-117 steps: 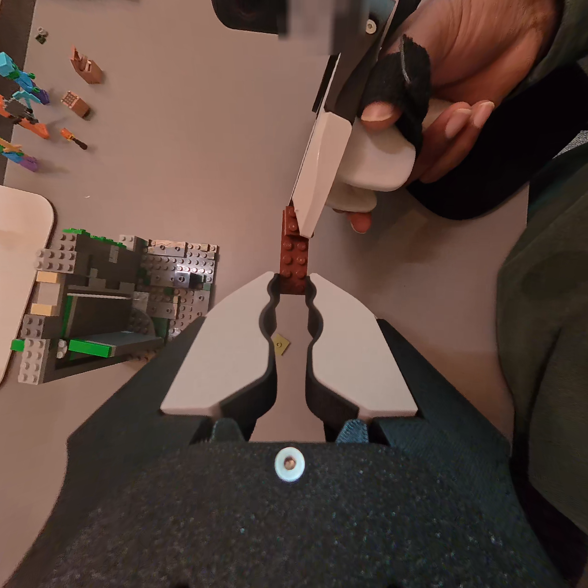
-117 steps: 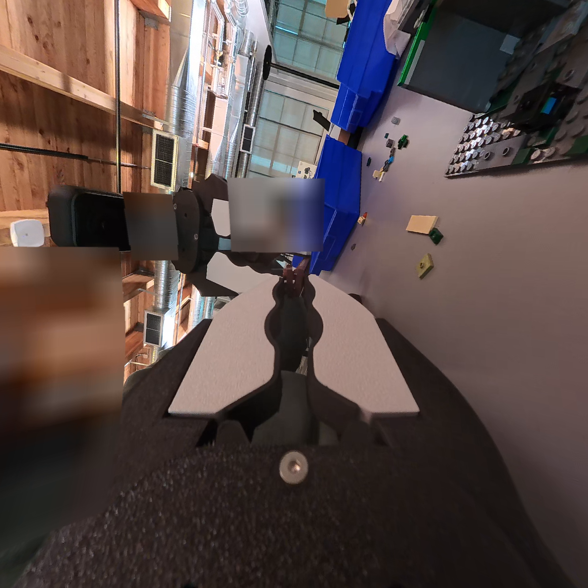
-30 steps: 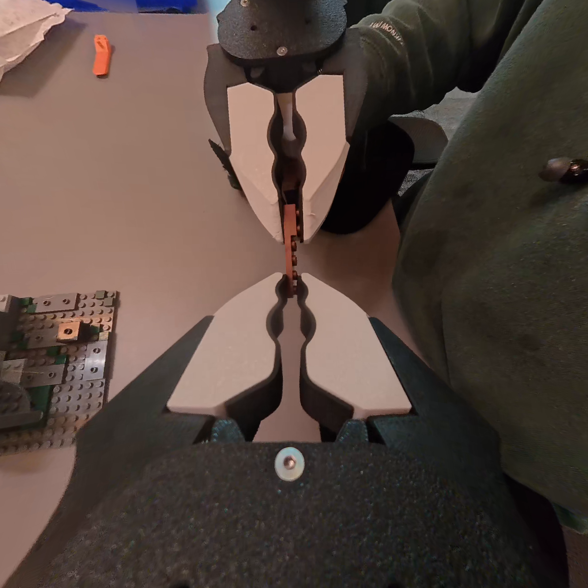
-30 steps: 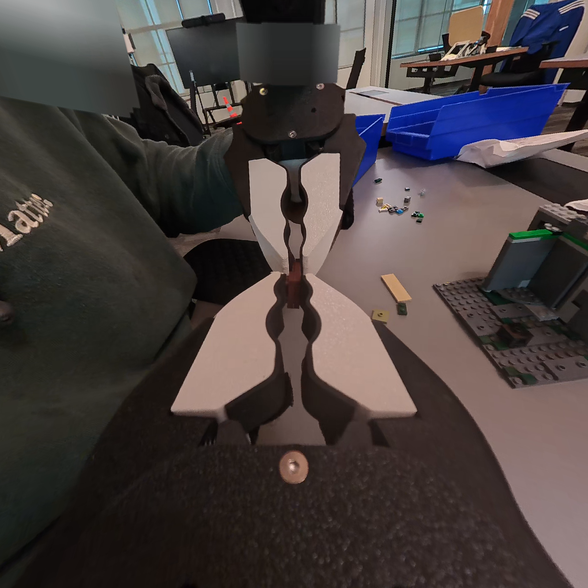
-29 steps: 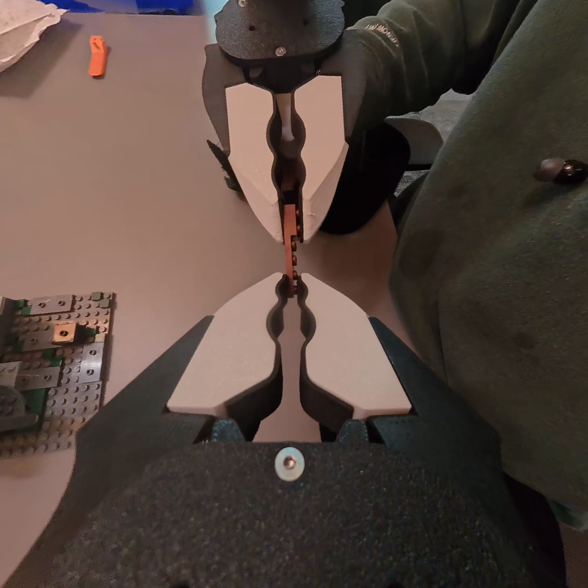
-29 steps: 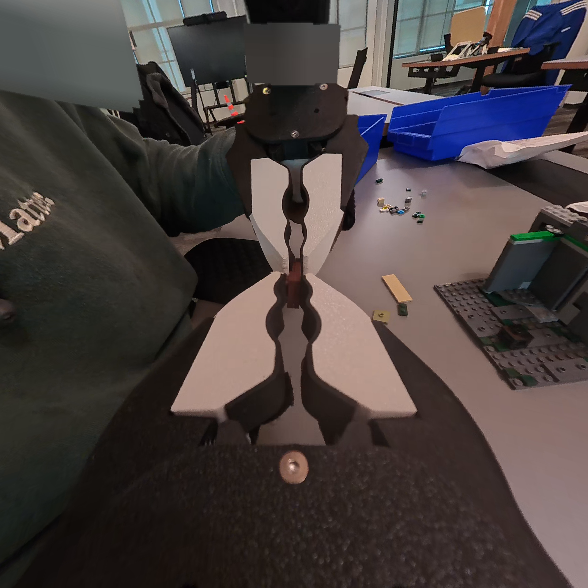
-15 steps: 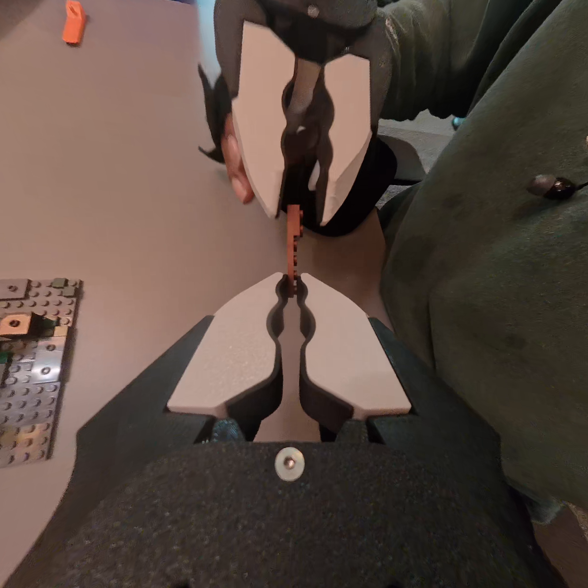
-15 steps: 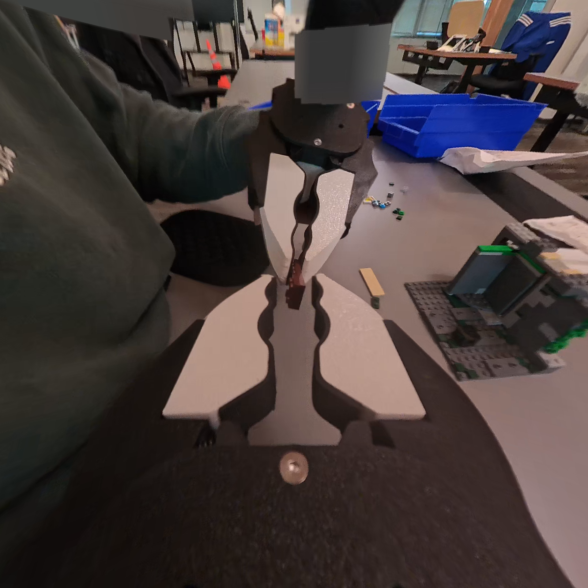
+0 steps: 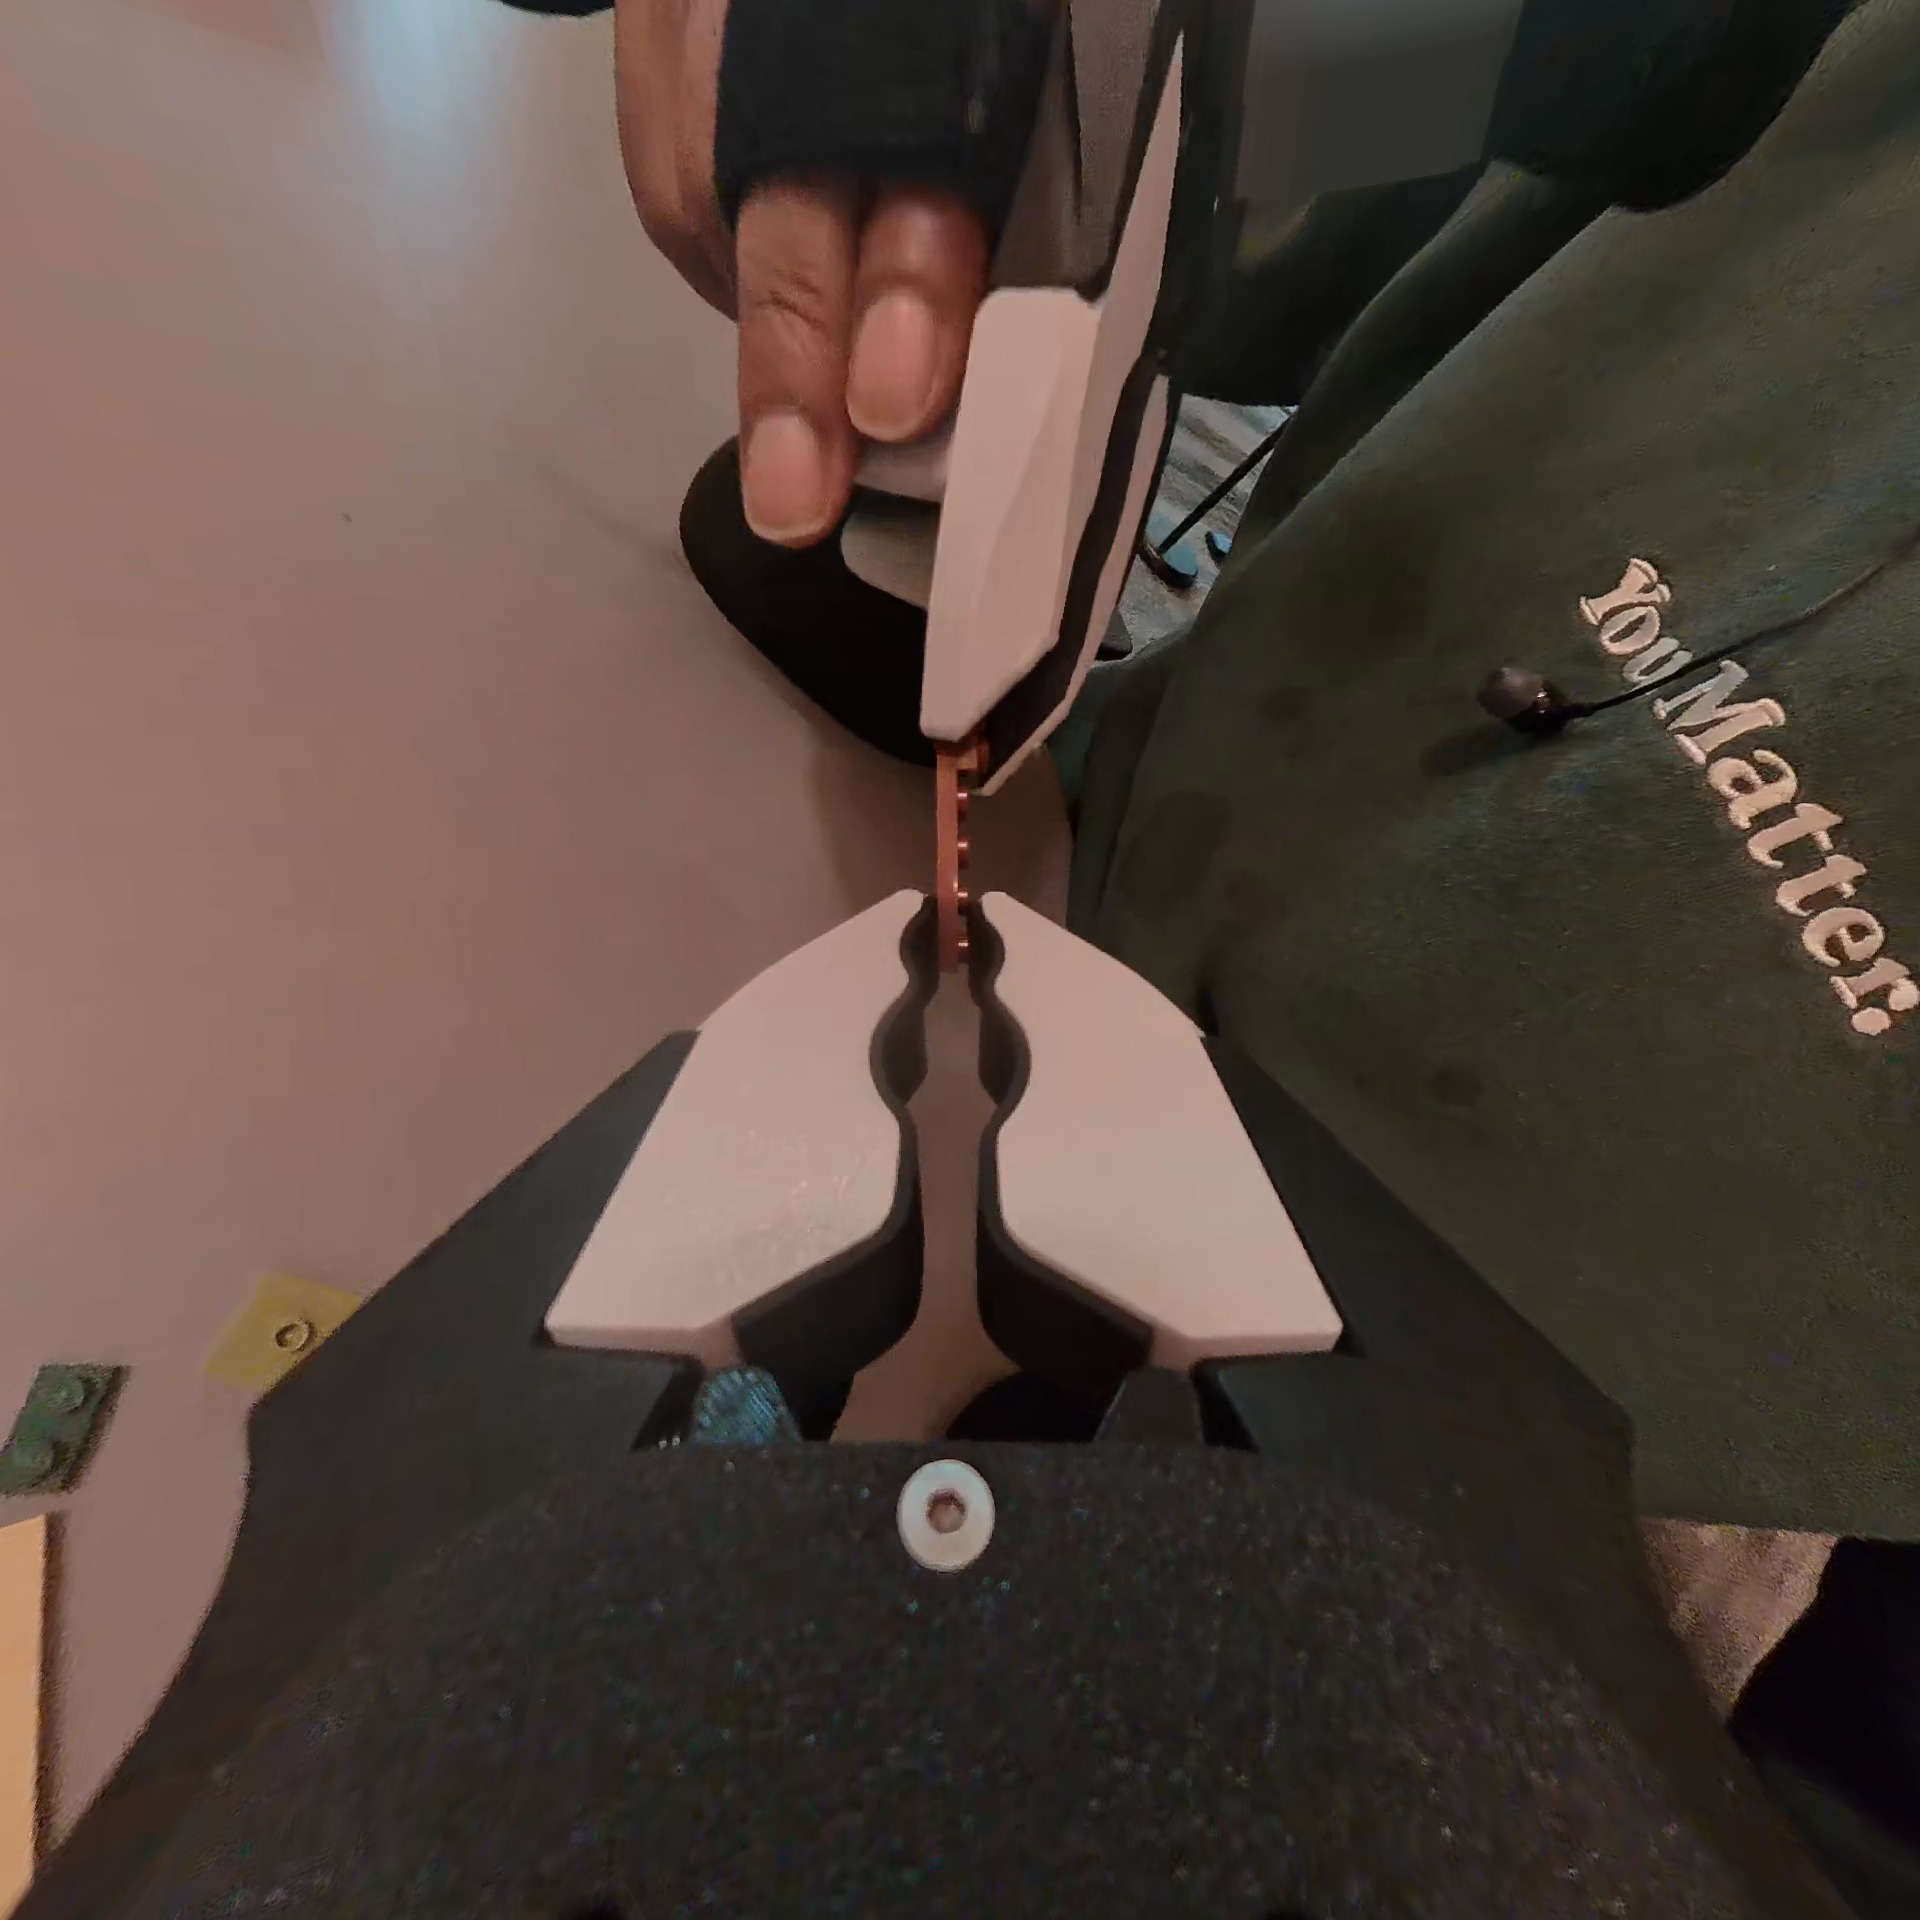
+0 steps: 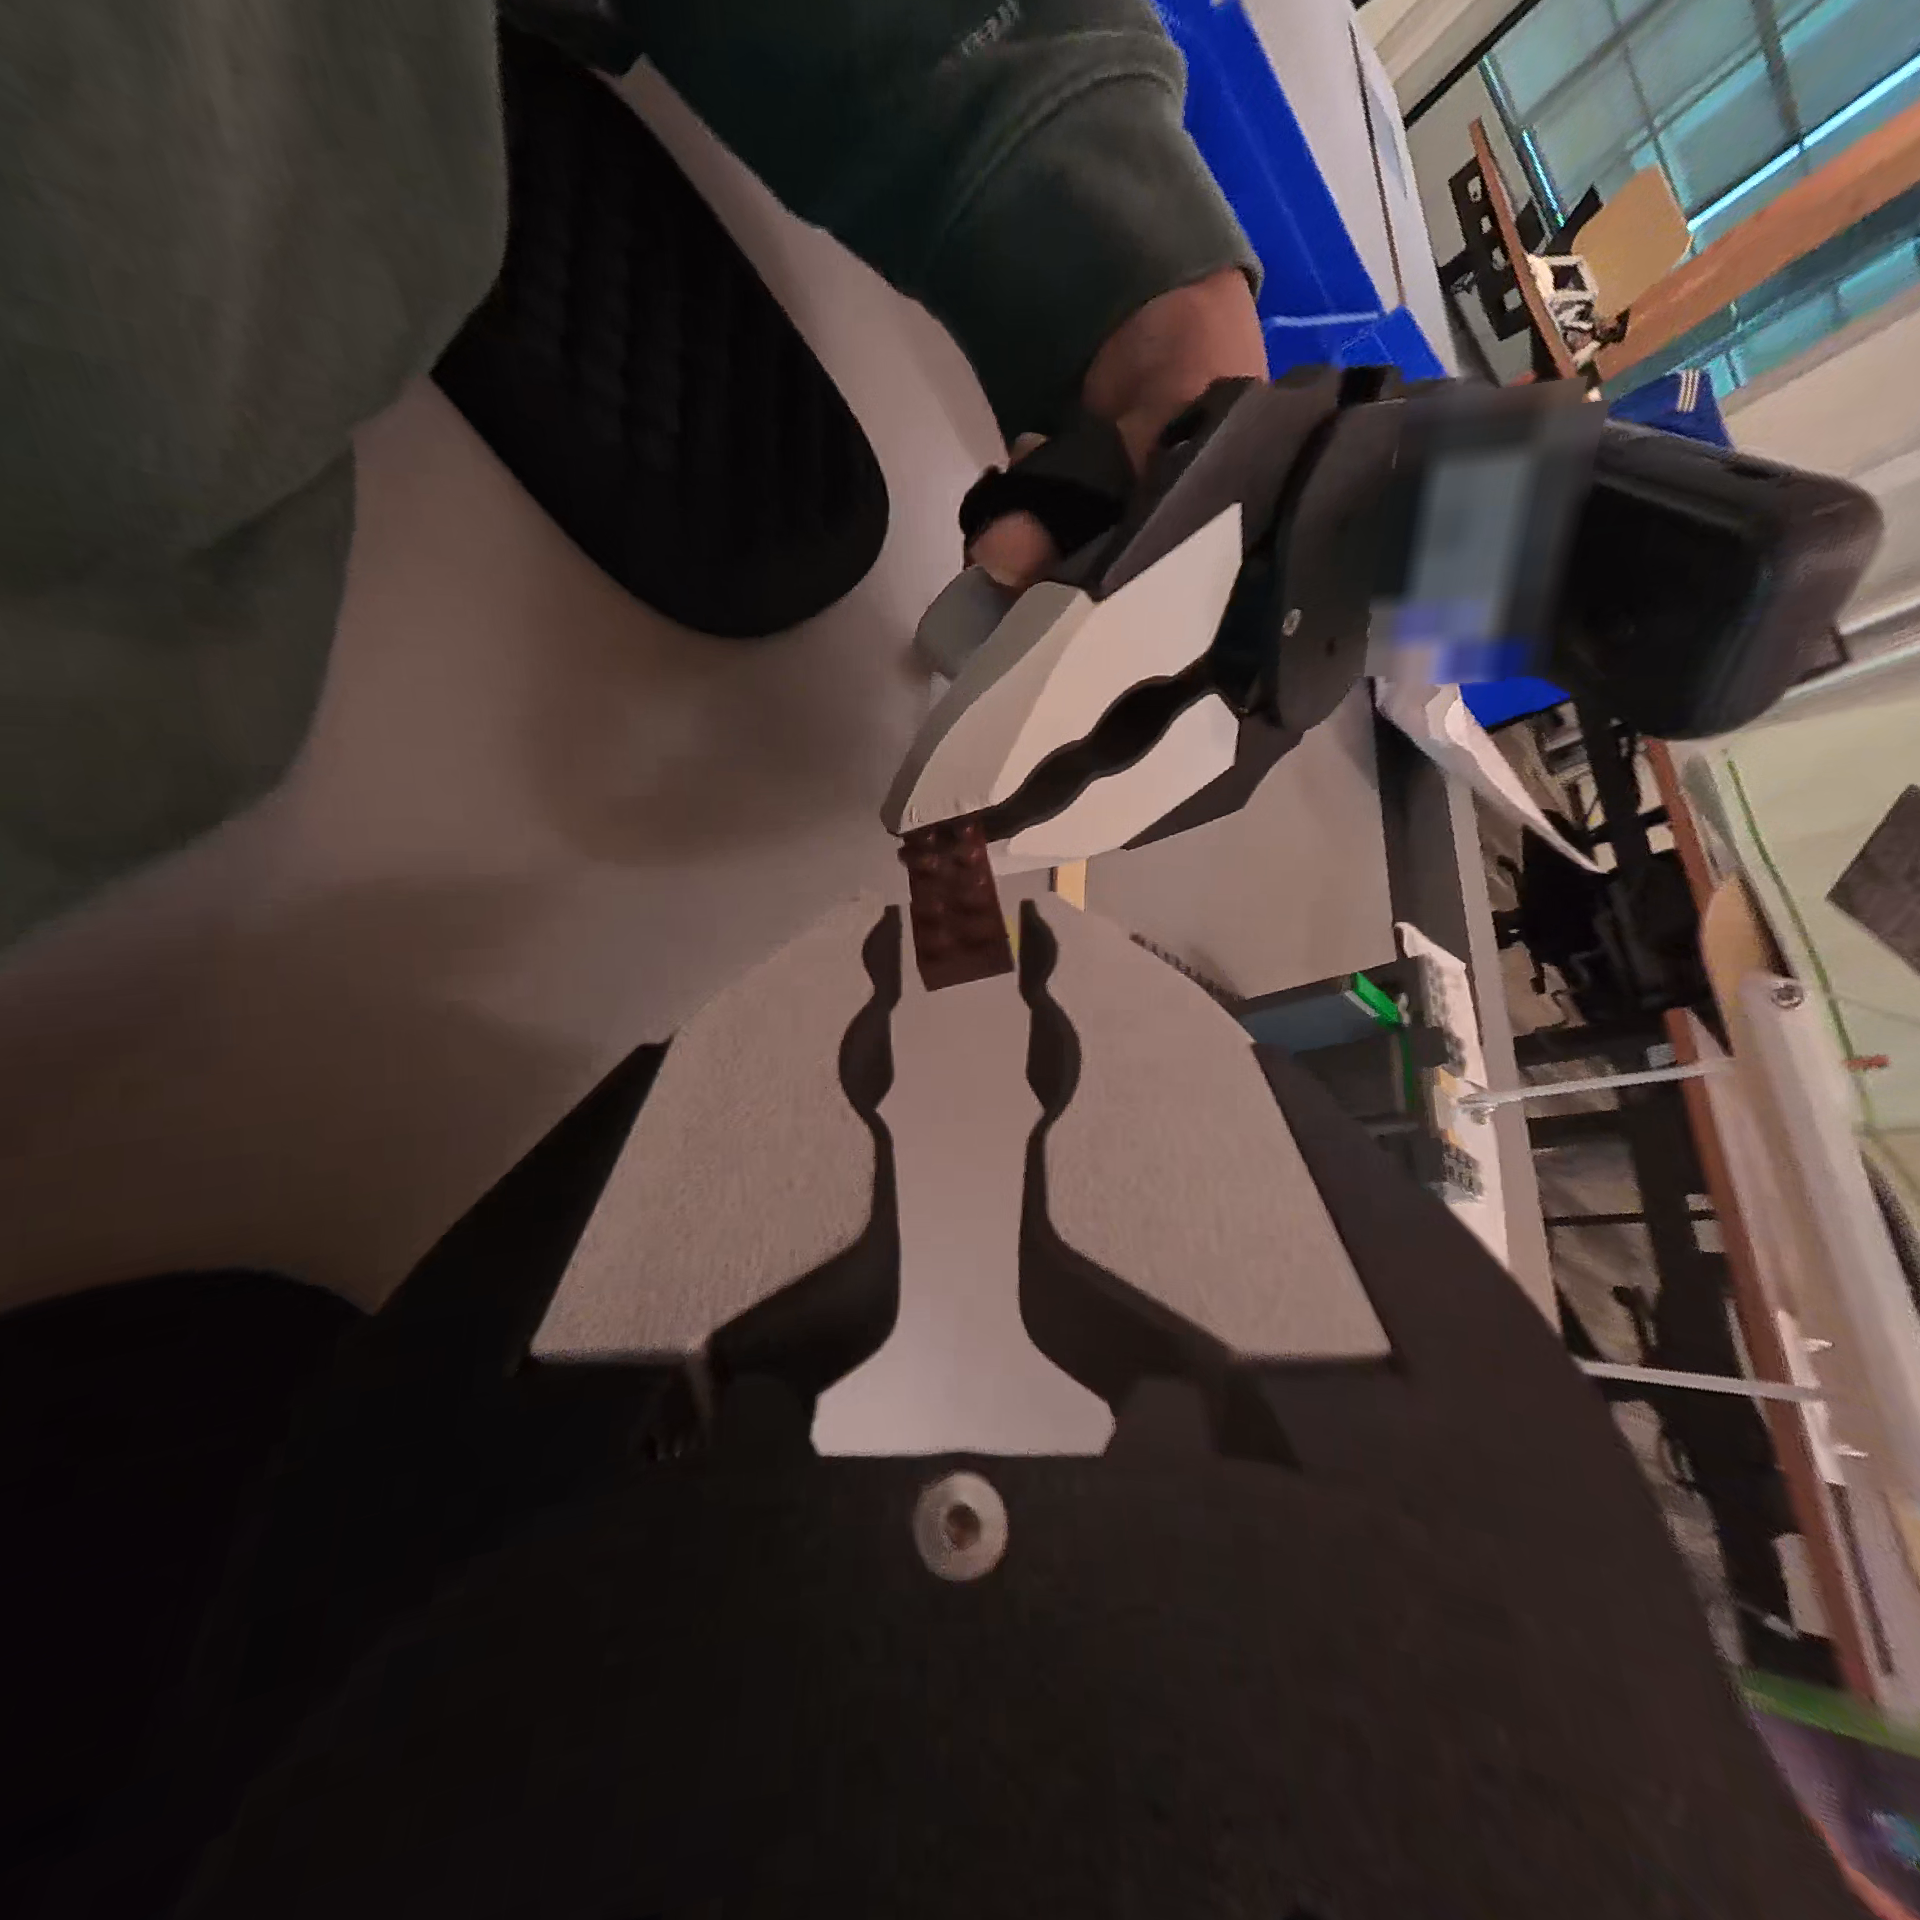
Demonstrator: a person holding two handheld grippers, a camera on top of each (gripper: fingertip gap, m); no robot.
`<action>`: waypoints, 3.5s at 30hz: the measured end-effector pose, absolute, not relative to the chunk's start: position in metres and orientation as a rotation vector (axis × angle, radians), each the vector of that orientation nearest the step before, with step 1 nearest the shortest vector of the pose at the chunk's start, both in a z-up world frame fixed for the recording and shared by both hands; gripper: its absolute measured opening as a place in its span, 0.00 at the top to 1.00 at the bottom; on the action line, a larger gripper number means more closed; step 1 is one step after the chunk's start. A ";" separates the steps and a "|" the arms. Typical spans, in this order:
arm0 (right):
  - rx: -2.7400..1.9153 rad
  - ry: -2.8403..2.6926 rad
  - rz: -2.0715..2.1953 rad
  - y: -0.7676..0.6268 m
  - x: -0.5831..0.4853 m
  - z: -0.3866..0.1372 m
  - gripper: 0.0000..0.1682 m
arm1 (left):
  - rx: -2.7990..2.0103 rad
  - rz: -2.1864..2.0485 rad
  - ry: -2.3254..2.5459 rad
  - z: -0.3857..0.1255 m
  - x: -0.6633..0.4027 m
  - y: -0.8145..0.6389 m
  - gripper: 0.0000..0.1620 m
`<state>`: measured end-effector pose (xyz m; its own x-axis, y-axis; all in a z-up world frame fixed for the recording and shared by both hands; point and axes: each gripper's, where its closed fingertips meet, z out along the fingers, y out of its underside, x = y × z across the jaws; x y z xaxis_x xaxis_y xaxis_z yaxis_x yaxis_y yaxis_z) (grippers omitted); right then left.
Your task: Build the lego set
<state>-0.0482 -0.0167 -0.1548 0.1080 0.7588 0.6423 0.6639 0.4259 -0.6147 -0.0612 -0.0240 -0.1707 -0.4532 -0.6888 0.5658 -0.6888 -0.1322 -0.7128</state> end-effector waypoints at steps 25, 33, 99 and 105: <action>-1.674 -0.916 0.973 0.001 -0.031 -0.134 0.90 | 1.968 1.545 -2.995 -0.142 -0.037 0.006 0.89; -1.679 -0.944 0.981 0.001 -0.035 -0.136 0.90 | 1.943 1.562 -2.883 -0.145 -0.043 0.004 0.90; -1.855 -0.809 0.665 0.066 -0.014 -0.167 0.83 | 2.813 1.467 -2.423 -0.175 -0.137 0.069 0.93; -1.793 -0.704 0.642 0.069 -0.006 -0.162 0.98 | 3.261 1.231 -2.317 -0.119 -0.208 0.108 1.00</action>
